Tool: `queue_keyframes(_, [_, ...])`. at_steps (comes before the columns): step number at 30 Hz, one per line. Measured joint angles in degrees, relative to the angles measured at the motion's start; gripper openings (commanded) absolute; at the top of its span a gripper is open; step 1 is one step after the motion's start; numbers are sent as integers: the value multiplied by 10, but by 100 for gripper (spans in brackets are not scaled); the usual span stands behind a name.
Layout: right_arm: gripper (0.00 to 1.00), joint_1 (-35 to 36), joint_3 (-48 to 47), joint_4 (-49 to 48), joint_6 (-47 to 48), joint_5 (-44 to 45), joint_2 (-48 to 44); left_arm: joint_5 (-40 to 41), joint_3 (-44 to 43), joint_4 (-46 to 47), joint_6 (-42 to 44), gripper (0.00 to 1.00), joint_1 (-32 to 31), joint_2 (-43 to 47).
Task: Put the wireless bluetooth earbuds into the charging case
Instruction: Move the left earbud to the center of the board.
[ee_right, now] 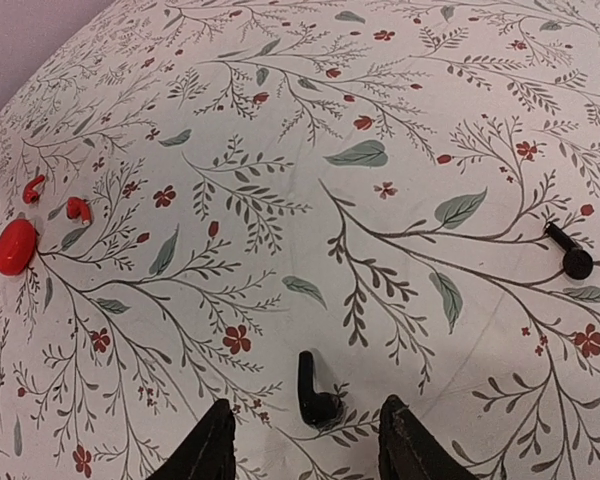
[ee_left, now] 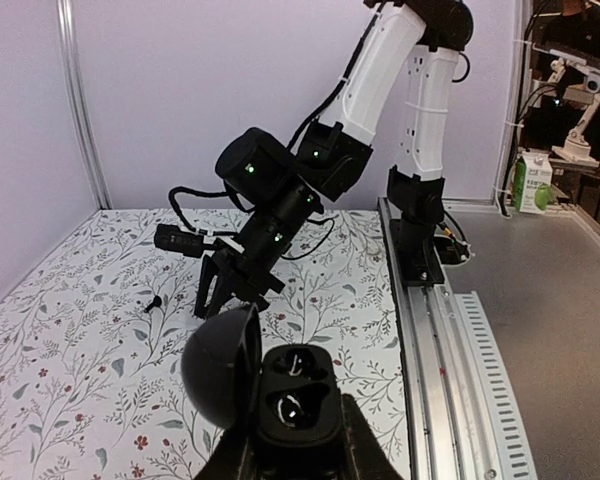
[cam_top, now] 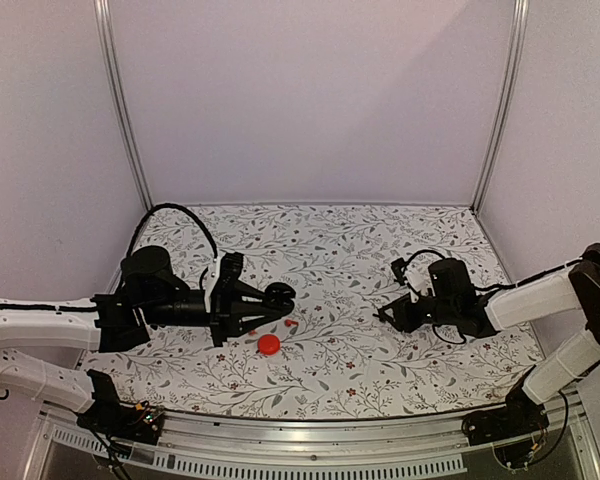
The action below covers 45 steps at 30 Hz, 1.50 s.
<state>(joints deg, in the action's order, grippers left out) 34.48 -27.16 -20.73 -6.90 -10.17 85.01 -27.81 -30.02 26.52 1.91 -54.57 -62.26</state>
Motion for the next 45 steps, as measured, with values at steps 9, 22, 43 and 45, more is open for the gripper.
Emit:
queue_keyframes(9, [45, 2, 12, -52, -10, 13, 47, 0, 0, 5, 0, 1, 0, 0])
queue_keyframes(22, [32, 25, 8, -94, -11, 18, 103, 0, 0, 6, 0, 1, 0, 0])
queue_keyframes(43, [20, 169, -88, -127, 16, 52, 206, 0, 0, 6, 0, 1, 0, 0])
queue_keyframes(45, [27, 186, -106, -132, 7, 55, 222, 0, 0, 6, 0, 0, 0, 0])
